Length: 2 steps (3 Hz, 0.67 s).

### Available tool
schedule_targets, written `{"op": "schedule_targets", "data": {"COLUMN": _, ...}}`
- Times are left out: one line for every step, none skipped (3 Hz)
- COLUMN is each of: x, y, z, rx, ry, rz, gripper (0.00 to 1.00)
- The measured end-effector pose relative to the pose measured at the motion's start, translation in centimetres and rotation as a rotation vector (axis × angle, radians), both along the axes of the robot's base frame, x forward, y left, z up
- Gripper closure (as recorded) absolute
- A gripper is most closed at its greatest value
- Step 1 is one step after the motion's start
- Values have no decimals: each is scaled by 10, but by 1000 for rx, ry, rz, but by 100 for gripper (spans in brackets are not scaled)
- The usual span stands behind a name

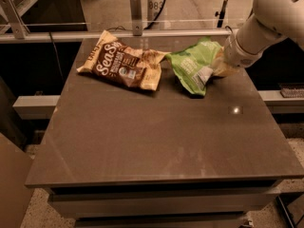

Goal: Pick green rice chip bag

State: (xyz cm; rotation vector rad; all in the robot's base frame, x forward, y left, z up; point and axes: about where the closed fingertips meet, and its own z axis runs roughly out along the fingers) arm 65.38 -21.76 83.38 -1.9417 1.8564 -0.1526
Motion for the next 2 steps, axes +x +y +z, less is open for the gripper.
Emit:
{"op": "schedule_targets", "data": {"x": 0, "y": 0, "z": 3, "rx": 0, "ry": 0, "rz": 0, "gripper": 100}}
{"op": "schedule_targets", "data": {"x": 0, "y": 0, "z": 3, "rx": 0, "ry": 0, "rz": 0, "gripper": 100}}
